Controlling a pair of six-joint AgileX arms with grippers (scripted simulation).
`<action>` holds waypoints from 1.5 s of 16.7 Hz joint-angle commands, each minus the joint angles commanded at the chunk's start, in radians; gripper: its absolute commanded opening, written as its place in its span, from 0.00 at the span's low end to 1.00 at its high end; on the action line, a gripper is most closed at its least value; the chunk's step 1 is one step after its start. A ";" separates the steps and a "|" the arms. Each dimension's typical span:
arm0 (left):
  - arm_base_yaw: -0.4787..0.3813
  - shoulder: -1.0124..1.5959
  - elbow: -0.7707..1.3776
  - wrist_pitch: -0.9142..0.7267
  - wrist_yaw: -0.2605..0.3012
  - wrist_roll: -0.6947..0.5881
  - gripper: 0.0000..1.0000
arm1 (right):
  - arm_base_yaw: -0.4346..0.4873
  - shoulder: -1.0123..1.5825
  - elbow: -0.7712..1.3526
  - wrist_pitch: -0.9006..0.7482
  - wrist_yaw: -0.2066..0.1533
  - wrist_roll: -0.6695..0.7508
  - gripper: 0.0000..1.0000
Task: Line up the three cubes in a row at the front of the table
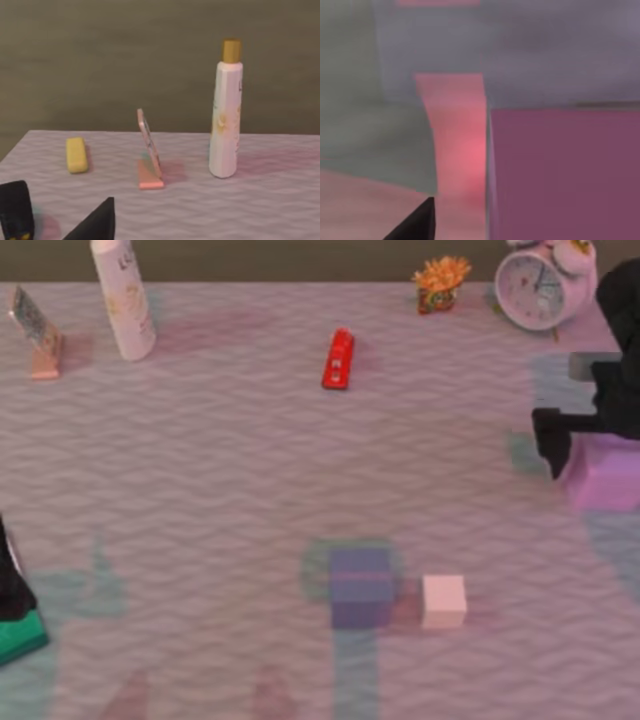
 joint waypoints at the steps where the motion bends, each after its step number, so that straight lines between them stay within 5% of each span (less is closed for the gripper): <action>1: 0.000 0.000 0.000 0.000 0.000 0.000 1.00 | 0.000 0.008 -0.015 0.020 0.000 0.001 1.00; 5: 0.000 0.000 0.000 0.000 0.000 0.000 1.00 | 0.001 0.012 -0.023 0.029 0.000 0.001 1.00; 18: 0.000 0.000 0.000 0.000 0.000 0.000 1.00 | 0.001 0.012 -0.023 0.029 0.000 0.001 0.02; 25: 0.000 0.000 0.000 0.000 0.000 0.000 1.00 | 0.001 0.012 -0.023 0.029 0.000 0.001 0.00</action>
